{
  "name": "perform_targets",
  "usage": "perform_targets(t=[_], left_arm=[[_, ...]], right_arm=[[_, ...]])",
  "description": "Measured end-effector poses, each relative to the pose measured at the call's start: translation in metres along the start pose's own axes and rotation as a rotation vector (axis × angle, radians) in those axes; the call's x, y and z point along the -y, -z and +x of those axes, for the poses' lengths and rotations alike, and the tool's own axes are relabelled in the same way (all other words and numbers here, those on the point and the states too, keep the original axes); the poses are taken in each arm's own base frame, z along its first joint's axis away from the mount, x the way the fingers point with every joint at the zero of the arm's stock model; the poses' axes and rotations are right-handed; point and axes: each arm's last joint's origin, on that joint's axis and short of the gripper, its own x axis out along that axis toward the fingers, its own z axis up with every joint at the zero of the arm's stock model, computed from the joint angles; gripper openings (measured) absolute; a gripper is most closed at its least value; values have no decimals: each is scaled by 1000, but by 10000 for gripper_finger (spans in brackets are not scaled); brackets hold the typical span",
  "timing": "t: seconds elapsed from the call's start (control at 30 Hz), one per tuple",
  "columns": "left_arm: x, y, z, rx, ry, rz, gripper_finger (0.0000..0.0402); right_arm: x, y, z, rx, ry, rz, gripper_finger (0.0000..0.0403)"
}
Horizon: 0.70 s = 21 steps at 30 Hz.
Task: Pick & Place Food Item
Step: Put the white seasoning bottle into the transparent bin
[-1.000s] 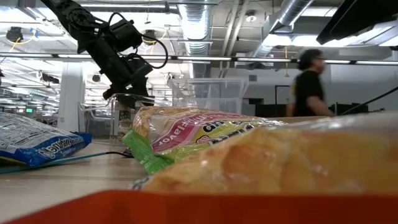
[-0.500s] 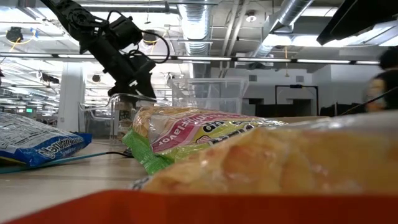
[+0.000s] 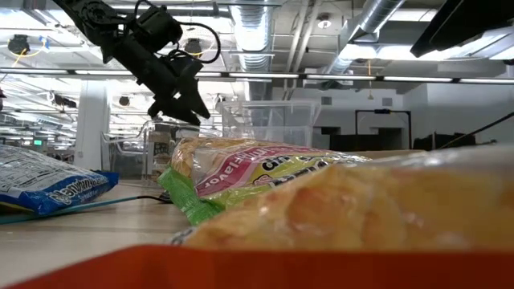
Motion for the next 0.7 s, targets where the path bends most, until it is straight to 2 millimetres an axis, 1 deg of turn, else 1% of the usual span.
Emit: perform_targets(t=[0.13,0.23,0.3,0.33,0.43,0.53,0.7], left_arm=[[9,4,-1,-23,30,21,121],[14,6,-1,-26,41,19,59],[16,7,-2,-19,19,-3,19],[17,7,-2,-13,2,-16,10],[15,7,-1,0,-41,-50,6],[15,11,4,-24,-54,-76,1],[14,22,21,-92,-73,-73,0]], right_arm=[[0,0,0,0,0,0,354],[0,0,0,-1,-1,0,354],[0,0,0,-2,-2,0,354],[0,0,0,-2,-2,0,354],[0,0,0,-3,-2,0,354],[0,0,0,-3,-2,0,354],[0,0,0,-3,-2,-1,354]])
